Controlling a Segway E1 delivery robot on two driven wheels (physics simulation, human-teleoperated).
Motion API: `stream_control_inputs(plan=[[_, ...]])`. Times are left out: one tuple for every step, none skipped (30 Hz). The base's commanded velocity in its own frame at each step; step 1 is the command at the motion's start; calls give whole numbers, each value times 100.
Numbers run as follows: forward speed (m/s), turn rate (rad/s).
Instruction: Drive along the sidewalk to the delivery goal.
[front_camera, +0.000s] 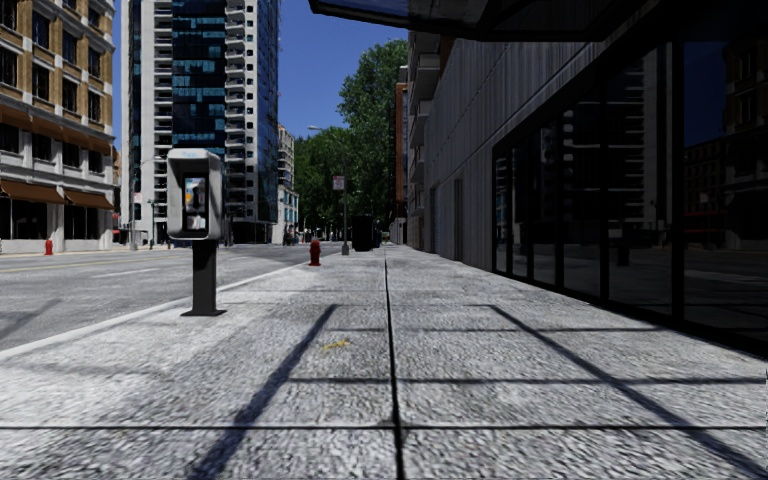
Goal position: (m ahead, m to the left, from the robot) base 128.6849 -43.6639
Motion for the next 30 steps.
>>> stream_control_inputs(plan=[[200, 0], [200, 0], [200, 0], [200, 0], [200, 0], [200, 0], [200, 0], [200, 0], [200, 0], [200, 0], [200, 0], [200, 0], [200, 0], [200, 0], [200, -6], [200, -6], [200, -18], [200, -28], [200, -31], [200, -31], [200, -32], [200, -32], [200, -32], [200, -32], [200, -28], [200, -28], [200, -24], [200, -22], [200, -17], [200, -17]])
